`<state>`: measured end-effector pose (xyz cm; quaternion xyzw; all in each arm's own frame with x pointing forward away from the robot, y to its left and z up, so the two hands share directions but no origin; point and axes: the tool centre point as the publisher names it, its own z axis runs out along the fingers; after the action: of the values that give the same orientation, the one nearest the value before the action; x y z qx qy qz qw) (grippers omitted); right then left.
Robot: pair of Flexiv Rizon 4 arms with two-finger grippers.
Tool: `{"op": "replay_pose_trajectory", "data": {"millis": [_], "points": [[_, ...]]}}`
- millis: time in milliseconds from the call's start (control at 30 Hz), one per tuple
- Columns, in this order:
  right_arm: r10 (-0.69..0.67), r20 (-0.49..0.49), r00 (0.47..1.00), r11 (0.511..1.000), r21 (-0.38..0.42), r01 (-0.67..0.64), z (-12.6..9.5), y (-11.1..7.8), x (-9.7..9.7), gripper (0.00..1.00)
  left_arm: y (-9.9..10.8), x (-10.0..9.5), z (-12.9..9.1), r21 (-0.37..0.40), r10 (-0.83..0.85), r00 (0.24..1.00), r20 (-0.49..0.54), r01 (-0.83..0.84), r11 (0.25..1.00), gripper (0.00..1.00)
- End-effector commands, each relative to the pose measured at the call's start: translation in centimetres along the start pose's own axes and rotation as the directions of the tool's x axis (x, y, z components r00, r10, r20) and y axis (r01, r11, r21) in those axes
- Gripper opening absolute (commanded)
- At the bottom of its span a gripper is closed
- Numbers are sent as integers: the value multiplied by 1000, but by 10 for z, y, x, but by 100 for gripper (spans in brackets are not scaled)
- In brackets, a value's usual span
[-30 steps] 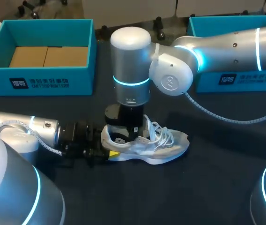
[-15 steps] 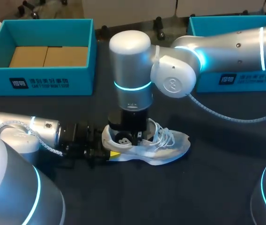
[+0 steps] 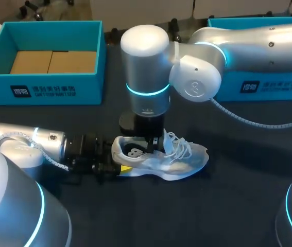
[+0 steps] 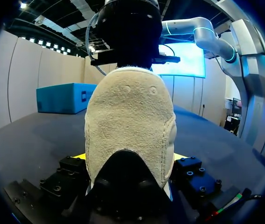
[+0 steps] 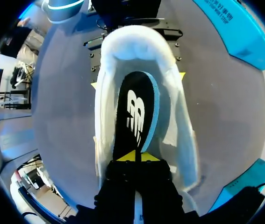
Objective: Take the shoe out of the shoebox, open the shoe tongue, remove and reinsert the insole, then place the shoe into the shoebox
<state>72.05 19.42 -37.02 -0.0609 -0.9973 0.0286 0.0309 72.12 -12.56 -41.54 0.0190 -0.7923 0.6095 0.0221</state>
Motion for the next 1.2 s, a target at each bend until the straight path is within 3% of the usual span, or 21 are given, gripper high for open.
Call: {"op": "replay_pose_trajectory", "data": {"millis": [33,400,833,1200], "points": [[-1,16,1000,1000,-1,1,-13,-10,-1,0,1,-2,-1,-1,0,1000,1,0,1000,0],[-33,20,999,999,2,33,-36,-19,-9,0,1,-2,-1,-1,0,1000,1,0,1000,0],[-170,-34,985,985,-44,168,-41,18,-24,0,1,-2,-1,-1,0,1000,1,0,1000,0],[-329,-93,940,943,-80,322,-57,39,-22,0,1,-2,-1,-1,0,1000,1,0,1000,0]]}}
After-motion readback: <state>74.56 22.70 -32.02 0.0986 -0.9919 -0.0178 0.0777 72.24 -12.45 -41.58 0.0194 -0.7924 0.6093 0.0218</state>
